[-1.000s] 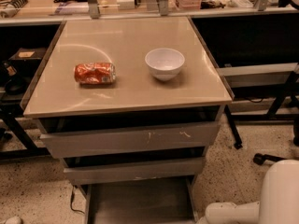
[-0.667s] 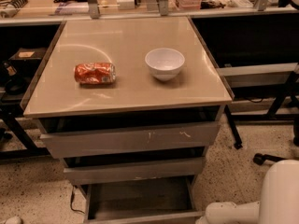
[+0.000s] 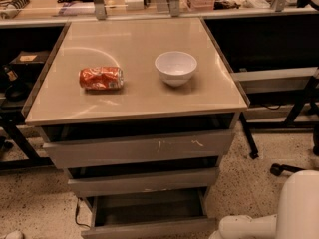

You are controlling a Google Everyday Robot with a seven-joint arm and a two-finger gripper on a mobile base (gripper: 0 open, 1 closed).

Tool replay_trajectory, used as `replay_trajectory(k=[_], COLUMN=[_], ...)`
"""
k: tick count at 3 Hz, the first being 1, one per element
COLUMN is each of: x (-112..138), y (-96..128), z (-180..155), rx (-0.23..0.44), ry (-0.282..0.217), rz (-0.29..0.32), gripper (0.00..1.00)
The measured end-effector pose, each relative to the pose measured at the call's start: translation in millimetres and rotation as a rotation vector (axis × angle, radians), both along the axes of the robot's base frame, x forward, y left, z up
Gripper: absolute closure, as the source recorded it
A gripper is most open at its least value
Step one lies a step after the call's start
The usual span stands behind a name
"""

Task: Close bottom drawer

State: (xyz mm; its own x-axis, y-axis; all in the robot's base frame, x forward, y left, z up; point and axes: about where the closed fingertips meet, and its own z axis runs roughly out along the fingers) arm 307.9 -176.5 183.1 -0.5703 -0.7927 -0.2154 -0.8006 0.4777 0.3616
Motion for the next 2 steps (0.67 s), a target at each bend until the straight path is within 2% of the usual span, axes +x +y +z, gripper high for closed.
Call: replay_trajectory(k=[2], x=[0.0], y=[0.0], z=[0.0], rx=[0.000], ry=[0.000], rz=[0.000], gripper=[0.65])
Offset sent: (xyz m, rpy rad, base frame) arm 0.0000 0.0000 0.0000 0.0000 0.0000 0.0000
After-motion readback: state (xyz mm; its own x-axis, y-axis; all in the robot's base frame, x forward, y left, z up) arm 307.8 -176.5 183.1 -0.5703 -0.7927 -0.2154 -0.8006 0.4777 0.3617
